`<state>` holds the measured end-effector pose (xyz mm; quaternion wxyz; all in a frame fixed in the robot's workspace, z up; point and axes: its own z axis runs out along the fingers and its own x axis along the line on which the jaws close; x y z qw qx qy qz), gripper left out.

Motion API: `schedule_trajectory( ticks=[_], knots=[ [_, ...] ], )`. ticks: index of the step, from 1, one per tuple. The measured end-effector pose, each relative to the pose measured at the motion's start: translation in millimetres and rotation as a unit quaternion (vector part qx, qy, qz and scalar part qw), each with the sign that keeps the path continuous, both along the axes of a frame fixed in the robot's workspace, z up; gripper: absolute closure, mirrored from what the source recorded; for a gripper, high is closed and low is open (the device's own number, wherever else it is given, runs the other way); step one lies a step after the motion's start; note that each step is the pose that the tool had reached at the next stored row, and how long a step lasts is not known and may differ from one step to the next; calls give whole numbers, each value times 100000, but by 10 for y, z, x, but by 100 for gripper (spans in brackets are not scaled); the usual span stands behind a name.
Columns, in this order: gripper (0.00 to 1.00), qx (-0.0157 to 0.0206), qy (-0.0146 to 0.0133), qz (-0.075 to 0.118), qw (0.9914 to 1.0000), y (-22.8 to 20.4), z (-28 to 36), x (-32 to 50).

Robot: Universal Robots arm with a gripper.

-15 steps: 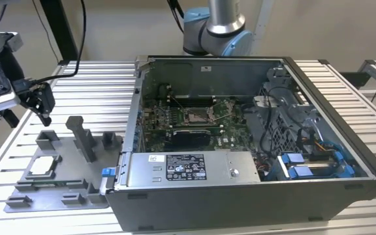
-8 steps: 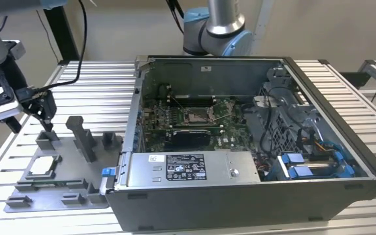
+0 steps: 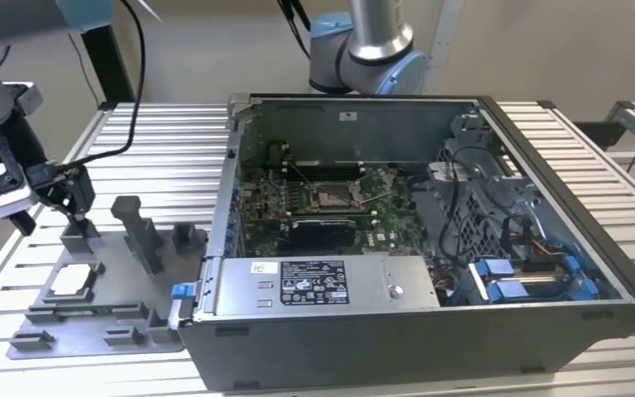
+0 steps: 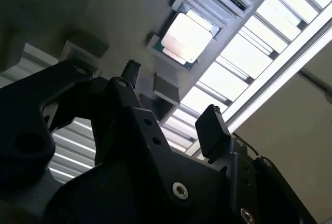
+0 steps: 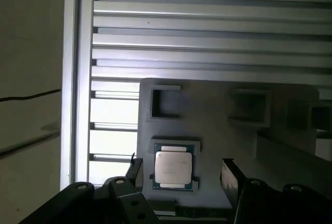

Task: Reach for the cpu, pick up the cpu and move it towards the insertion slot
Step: 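Pick up the cpu and move it towards the insertion slot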

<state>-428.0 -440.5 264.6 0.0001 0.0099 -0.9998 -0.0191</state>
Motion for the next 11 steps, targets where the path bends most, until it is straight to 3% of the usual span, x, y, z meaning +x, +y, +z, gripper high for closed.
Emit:
schedule_trajectory(
  ticks=[8,11],
  knots=[
    [0,-6,9,-77,100000,-116,-128,-11],
    [0,-5,5,-108,100000,-134,-185,-22]
  ],
)
